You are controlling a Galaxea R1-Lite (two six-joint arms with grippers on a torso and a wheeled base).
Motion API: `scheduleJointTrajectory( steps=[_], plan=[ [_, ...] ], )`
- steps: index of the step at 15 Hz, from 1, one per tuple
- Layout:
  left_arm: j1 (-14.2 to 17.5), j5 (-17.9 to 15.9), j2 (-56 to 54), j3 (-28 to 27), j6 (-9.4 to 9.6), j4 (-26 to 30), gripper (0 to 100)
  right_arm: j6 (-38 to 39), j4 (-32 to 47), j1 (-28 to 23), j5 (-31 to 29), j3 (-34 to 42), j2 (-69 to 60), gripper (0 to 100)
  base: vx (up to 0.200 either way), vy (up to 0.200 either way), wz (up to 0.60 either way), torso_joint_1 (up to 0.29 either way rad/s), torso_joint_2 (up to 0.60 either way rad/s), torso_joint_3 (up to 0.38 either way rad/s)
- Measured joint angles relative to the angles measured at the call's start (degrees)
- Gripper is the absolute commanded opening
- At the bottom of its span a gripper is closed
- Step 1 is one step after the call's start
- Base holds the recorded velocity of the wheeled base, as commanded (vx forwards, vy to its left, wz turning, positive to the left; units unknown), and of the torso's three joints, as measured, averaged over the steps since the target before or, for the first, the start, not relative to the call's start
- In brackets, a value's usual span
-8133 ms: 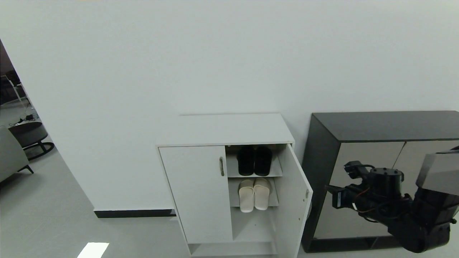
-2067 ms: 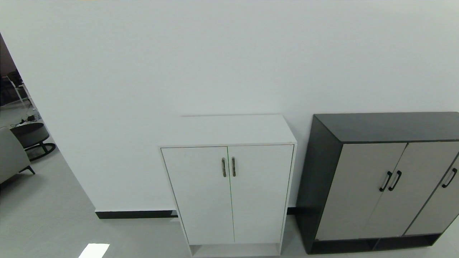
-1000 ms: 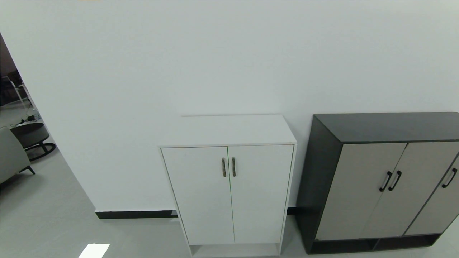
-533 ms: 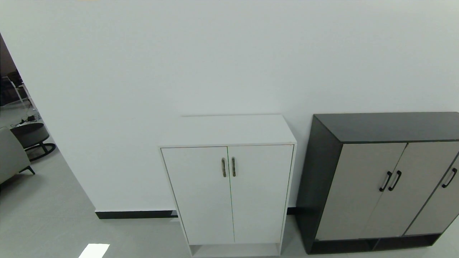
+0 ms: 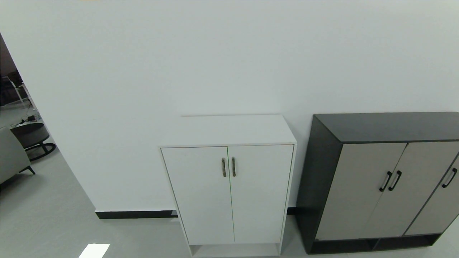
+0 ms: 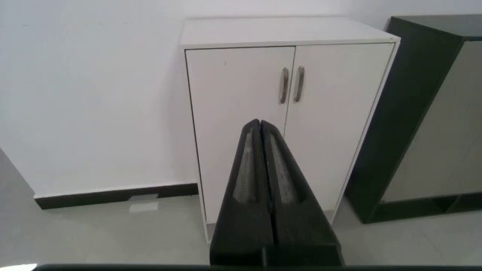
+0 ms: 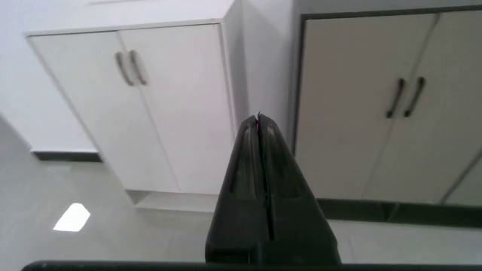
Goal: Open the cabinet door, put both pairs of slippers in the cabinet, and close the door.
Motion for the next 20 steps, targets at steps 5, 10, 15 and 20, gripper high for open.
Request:
scheduleJointTrajectory(
  steps=[5,10,15,20],
  plan=[
    [0.0,0.0,0.0,0.0,0.0,0.0,0,0.0,0.0,0.9,-0.3,0.0,0.0,0,0.0,0.0,0.0,0.0,0.0,0.0],
    [0.0,-0.1,0.0,0.0,0.09,0.0,0,-0.8,0.0,0.5,-0.3,0.0,0.0,0,0.0,0.0,0.0,0.0,0.0,0.0],
    [0.0,-0.1,0.0,0.0,0.09,0.0,0,-0.9,0.0,-2.8,-0.3,0.1,0.1,0,0.0,0.0,0.0,0.0,0.0,0.0],
    [0.0,-0.1,0.0,0.0,0.06,0.0,0,-1.8,0.0,-2.5,0.9,0.1,0.1,0,0.0,0.0,0.0,0.0,0.0,0.0]
  ],
)
